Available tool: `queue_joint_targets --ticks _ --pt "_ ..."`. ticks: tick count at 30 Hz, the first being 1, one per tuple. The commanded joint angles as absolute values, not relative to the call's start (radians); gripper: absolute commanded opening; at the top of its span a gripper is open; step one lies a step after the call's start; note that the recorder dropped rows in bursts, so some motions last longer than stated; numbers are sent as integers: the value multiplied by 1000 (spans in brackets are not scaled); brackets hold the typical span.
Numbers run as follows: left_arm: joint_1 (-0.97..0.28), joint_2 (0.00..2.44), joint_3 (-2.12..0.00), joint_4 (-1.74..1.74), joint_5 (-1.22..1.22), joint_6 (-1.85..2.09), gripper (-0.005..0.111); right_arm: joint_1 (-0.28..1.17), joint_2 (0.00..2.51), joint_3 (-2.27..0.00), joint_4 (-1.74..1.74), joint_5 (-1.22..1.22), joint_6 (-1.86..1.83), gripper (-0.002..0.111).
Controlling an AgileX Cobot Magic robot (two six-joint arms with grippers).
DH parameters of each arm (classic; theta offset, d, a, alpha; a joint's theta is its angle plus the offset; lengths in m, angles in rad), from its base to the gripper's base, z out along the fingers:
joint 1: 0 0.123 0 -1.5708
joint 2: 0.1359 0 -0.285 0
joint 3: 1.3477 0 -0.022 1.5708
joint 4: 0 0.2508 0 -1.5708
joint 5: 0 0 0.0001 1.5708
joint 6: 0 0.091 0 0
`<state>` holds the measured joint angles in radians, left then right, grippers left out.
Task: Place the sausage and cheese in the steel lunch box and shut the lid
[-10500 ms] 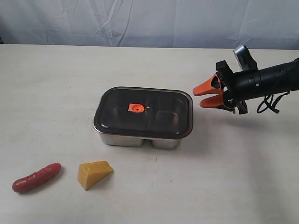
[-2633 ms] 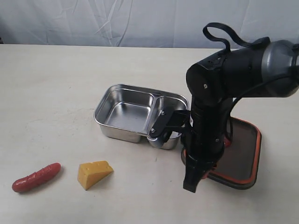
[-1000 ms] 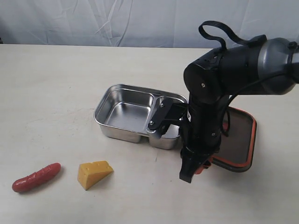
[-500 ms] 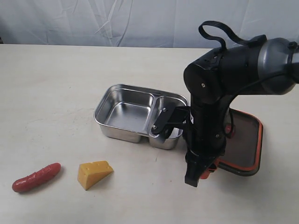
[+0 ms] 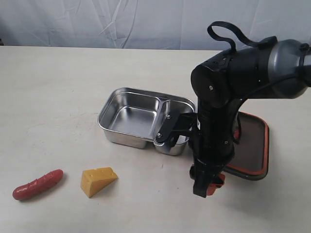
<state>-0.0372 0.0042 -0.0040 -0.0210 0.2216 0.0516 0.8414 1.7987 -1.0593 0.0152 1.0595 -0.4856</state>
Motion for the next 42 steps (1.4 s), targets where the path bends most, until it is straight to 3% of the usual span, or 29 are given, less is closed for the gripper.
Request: queue_joint_targets --ticks 1,16,20,23,30,42 --pt "-43 0 0 -20 208 48 0 840 1797 -1066 0 1079 -453 65" --pt "-43 0 0 -20 208 48 0 840 1797 -1066 88 1017 -635 65" --pt "-43 0 0 -20 208 48 0 840 1818 -1066 88 1049 -635 65" --pt "-43 0 0 -20 208 48 0 849 1812 -1127 95 1221 -550 65" --pt "-43 0 0 -20 208 48 0 849 1816 -1129 165 1092 -615 65" --pt "-43 0 0 -20 208 48 0 849 1865 -1129 72 1197 -585 65"
